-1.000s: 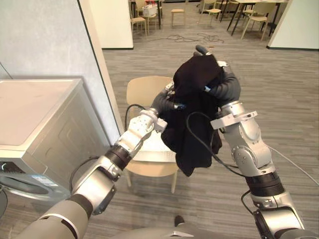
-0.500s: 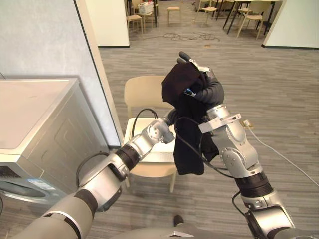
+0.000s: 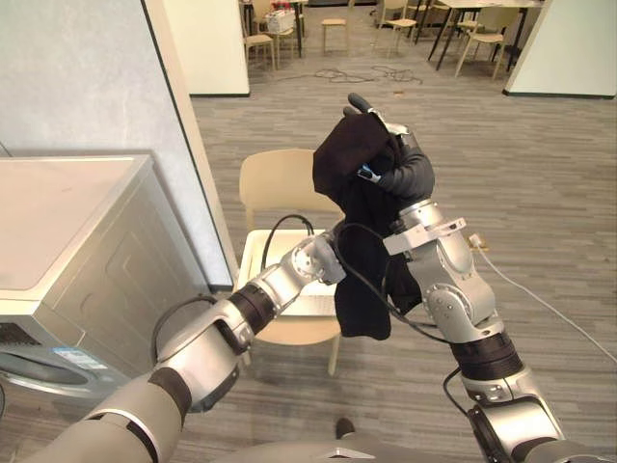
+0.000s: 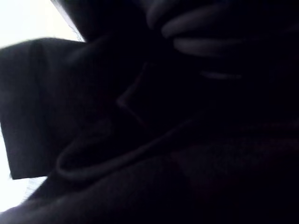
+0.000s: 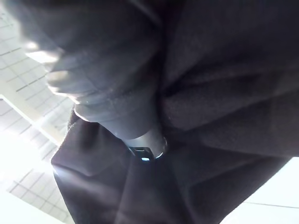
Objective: Pick up the laundry basket with both hands and put the clothes into the washing machine.
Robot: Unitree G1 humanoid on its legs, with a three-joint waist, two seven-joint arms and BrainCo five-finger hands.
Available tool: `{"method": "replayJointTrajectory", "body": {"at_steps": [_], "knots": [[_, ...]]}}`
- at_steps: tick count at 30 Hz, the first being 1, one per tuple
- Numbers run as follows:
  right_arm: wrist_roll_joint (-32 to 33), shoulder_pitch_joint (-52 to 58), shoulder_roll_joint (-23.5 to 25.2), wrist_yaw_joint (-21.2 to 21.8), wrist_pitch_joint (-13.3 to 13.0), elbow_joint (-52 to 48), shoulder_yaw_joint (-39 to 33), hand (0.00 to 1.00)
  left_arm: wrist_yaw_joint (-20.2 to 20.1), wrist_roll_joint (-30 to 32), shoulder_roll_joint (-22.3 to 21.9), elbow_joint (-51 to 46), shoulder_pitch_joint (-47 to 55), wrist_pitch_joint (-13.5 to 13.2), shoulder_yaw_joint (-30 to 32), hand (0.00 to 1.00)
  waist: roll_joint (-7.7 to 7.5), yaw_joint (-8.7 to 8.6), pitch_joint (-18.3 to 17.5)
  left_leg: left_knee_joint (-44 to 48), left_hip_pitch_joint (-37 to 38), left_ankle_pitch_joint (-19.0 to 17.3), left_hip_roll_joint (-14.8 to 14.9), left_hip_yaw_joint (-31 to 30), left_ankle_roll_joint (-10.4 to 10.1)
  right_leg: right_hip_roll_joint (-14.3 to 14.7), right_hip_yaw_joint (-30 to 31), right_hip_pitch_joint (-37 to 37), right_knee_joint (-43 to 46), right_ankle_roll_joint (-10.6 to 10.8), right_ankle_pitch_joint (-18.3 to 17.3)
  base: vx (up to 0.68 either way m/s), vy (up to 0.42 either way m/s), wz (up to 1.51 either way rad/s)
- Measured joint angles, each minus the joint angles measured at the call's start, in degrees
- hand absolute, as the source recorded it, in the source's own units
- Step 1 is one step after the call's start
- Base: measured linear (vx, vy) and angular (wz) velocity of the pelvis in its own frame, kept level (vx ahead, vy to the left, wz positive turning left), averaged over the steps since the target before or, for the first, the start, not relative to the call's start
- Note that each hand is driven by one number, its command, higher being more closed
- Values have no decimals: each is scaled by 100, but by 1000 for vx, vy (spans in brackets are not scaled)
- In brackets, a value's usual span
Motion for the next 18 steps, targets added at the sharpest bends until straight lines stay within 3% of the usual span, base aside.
{"method": "replayJointTrajectory", "body": {"at_steps": [6, 7, 18], "knots": [[-6, 239, 56, 2, -66, -202, -631, 100, -16, 1, 177, -662, 328, -20, 24, 100, -26, 61, -20, 1, -76, 50, -14, -138, 67, 11, -134, 7, 14, 55, -29, 11, -12, 12], [-10, 406, 60, 1, -93, -319, -768, 0, -18, 0, 221, -817, 403, -22, 64, 100, -39, 83, -33, 1, -112, 59, -15, -186, 77, 10, -180, 4, 13, 71, -25, 22, -9, 14], [-58, 1469, 217, -197, -156, -367, -1809, 0, 22, -175, 635, -2083, 985, -123, 1199, 100, -64, 178, -61, 1, -201, 106, -47, -468, 118, -23, -469, 99, 19, 83, -73, 14, -6, 14]]}}
